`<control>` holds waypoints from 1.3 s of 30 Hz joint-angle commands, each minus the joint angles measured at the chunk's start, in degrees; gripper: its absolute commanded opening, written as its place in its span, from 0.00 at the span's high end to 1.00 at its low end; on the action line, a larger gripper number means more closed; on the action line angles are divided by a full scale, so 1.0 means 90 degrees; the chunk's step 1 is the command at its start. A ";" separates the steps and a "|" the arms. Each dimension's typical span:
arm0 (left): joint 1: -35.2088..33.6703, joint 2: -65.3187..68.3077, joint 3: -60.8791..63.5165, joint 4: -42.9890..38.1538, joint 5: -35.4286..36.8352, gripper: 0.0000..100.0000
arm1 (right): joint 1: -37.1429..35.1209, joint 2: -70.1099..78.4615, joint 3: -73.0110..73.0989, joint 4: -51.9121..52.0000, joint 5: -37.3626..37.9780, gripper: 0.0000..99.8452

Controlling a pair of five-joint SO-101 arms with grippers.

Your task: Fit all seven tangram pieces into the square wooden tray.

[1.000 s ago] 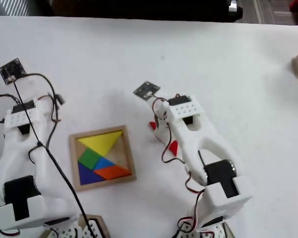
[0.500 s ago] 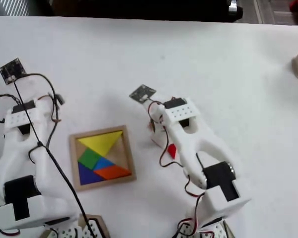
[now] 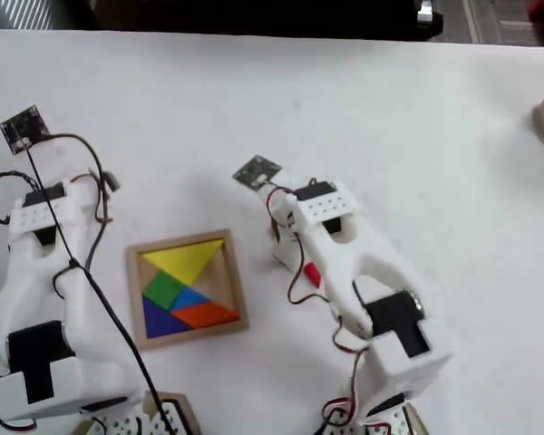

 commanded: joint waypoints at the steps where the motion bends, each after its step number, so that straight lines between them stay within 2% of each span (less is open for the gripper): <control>1: 0.0083 -0.0015 -0.0078 -0.0166 0.0029 0.77 | -0.0112 0.0200 -0.0430 0.0308 -0.0039 0.71; 9: 0.0083 -0.0015 -0.0068 -0.0166 0.0029 0.77 | -0.0122 0.0269 -0.0440 0.0337 -0.0039 0.73; 16: 0.0083 -0.0015 -0.0068 -0.0166 0.0029 0.77 | -0.0083 0.0269 -0.0420 0.0298 -0.0107 0.94; 18: 0.0083 -0.0015 -0.0068 -0.0166 0.0029 0.77 | -0.0083 0.0269 -0.0410 0.0298 -0.0107 0.97; 30: 0.0083 -0.0015 -0.0068 -0.0166 0.0029 0.77 | 0.0161 -0.0054 -0.0127 0.0288 -0.0059 0.98; 36: 0.0083 -0.0015 -0.0068 -0.0166 0.0029 0.77 | 0.0630 -0.1392 0.0733 0.0122 -0.0059 0.98; 39: 0.0083 -0.0015 -0.0068 -0.0166 0.0029 0.77 | 0.0659 -0.2232 0.1387 0.0122 -0.0107 0.91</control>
